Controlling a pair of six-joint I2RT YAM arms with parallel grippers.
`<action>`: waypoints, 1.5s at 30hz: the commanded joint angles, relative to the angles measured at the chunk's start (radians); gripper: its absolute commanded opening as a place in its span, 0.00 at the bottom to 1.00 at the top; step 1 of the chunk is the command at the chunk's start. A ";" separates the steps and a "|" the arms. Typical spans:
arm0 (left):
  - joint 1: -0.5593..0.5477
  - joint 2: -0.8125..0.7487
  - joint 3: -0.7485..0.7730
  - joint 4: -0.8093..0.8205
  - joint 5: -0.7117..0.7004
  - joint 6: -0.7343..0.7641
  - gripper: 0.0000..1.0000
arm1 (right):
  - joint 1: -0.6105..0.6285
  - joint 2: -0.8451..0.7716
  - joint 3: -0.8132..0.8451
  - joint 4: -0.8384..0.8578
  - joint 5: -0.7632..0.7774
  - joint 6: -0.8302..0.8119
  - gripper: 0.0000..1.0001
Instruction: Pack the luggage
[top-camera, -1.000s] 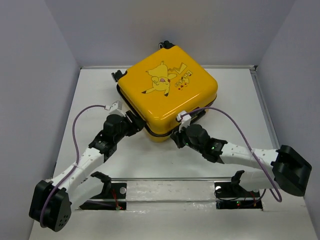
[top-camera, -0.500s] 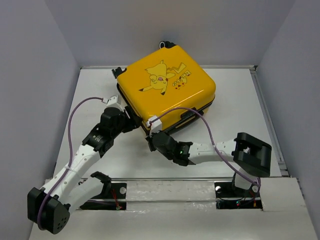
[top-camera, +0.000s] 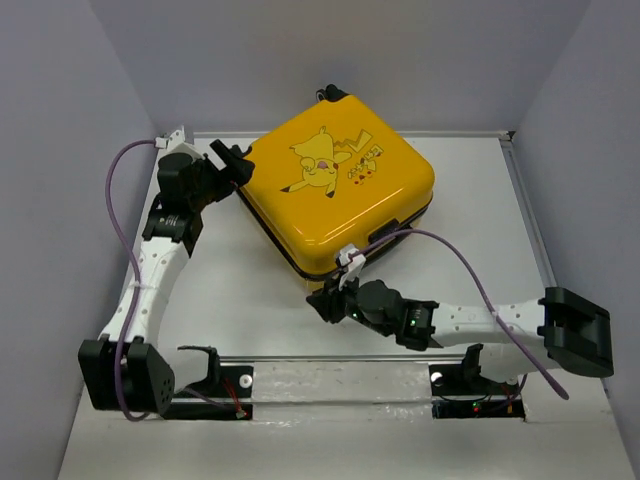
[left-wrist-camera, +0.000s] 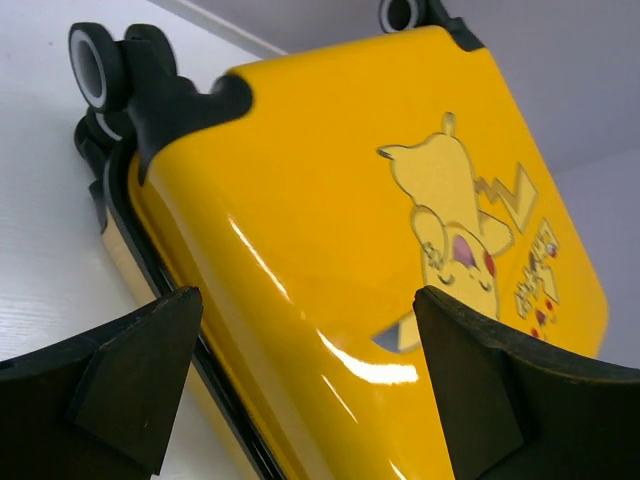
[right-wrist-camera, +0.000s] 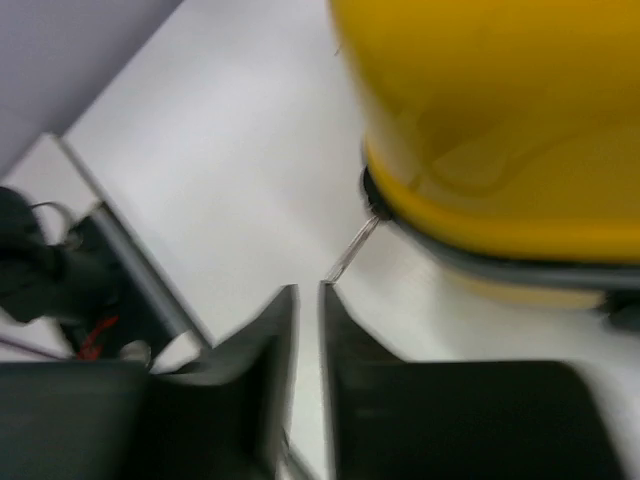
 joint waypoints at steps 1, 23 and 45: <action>0.080 0.118 0.044 0.079 0.126 -0.034 0.99 | 0.056 -0.090 -0.043 -0.114 -0.138 0.100 0.47; 0.111 0.790 0.363 0.456 0.215 -0.319 0.99 | 0.076 -0.243 -0.130 -0.213 -0.154 0.172 0.68; 0.180 0.355 0.007 1.045 0.036 -0.388 0.06 | 0.058 -0.498 -0.141 -0.577 0.235 0.330 0.92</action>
